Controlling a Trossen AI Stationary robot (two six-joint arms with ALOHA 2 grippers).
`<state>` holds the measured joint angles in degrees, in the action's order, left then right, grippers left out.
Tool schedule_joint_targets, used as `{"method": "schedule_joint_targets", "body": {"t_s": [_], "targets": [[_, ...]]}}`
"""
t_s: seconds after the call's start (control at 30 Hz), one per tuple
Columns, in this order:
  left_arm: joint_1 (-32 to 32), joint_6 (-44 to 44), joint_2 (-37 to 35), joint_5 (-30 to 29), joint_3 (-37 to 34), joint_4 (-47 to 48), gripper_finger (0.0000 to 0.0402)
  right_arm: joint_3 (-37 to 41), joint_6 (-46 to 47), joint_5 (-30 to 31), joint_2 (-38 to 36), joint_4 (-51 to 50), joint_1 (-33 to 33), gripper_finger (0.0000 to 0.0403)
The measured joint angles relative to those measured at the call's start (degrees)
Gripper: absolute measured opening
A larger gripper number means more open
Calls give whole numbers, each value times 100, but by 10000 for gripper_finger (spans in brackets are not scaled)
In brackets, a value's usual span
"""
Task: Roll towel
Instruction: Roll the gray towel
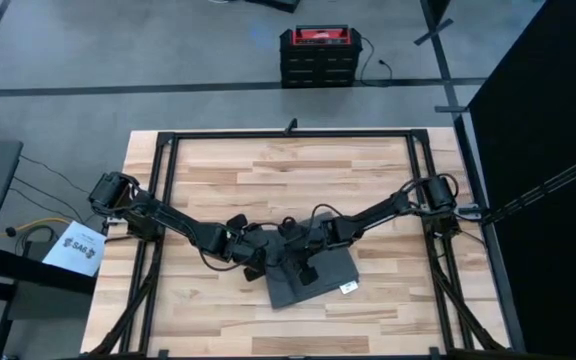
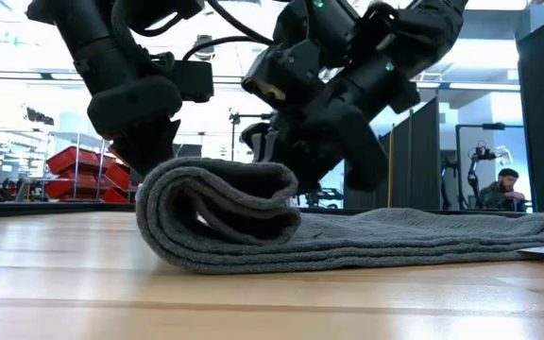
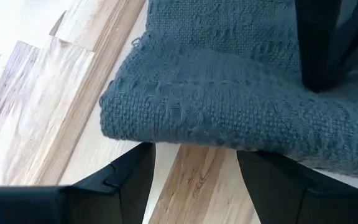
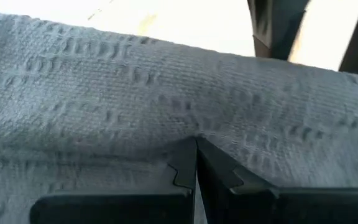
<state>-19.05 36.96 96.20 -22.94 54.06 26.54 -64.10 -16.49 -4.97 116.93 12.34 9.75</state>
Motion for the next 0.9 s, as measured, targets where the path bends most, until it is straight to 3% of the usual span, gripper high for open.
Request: {"method": "schedule_joint_targets", "body": {"t_s": [0.4, 0.9], "targets": [[255, -66, 0, -27, 38, -94, 214, -16, 179, -42, 408, 426, -205, 0], [264, -226, 0, -22, 275, 122, 214, 0, -50, 70, -184, -599, -308, 0]]}}
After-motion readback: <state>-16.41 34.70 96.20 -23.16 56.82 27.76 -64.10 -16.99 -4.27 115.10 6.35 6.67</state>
